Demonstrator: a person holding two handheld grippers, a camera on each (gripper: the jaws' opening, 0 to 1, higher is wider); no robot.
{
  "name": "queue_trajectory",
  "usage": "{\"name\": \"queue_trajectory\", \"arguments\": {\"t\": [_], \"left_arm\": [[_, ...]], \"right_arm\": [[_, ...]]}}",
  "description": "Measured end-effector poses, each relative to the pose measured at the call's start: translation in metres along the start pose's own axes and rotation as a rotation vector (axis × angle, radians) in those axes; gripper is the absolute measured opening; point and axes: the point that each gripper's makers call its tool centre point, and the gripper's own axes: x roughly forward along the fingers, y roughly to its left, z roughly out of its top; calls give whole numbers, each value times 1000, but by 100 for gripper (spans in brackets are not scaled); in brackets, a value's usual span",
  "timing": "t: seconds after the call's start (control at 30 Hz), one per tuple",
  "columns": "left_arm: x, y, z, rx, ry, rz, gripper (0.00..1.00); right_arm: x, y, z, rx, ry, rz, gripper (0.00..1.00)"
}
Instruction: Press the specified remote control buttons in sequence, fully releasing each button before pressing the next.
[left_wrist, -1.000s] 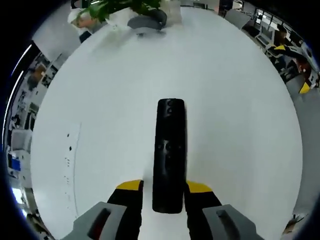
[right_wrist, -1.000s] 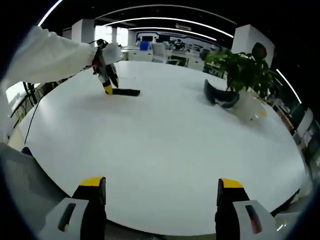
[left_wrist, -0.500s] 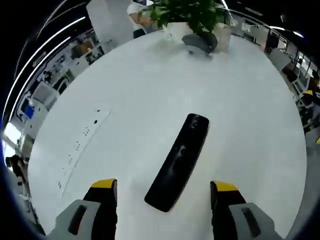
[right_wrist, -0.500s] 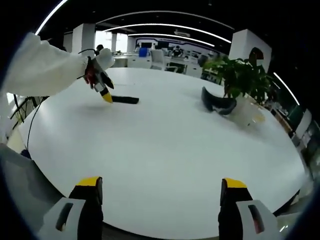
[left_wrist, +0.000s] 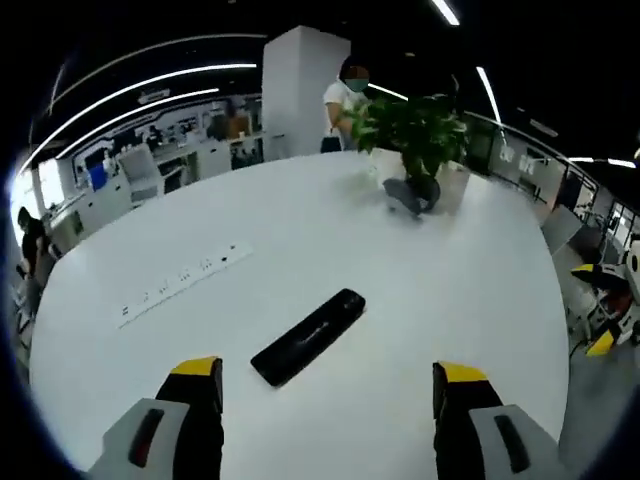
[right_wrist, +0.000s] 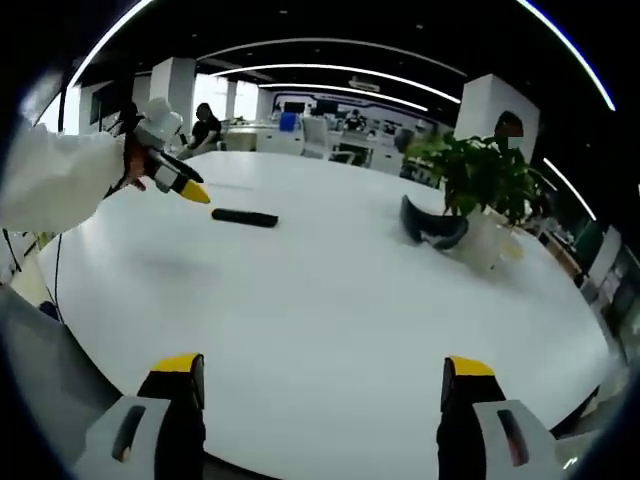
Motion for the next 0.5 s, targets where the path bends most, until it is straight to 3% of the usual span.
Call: {"name": "queue_trajectory", "arguments": {"t": [0.07,0.1,0.23,0.33,0.5], "left_arm": [[-16,0,-3,9,-33,51,91],[-25,-1,-4,-24,-60,71,90],[-50,-11,-7,-81,-123,75,92],[-73,-15,-3,-136,-202,107,95],[-108,-27,-13,-182,-256,144,96]], "right_arm": [[-1,1,1,-5,-11,-2,99],[-2,1,1,-8,-14,-4,99],[-2,1,3,-11,-24,-6,99],[-3,0,3,4,-28,-2,99],[-6,2,8,6,-55,5,99]]}}
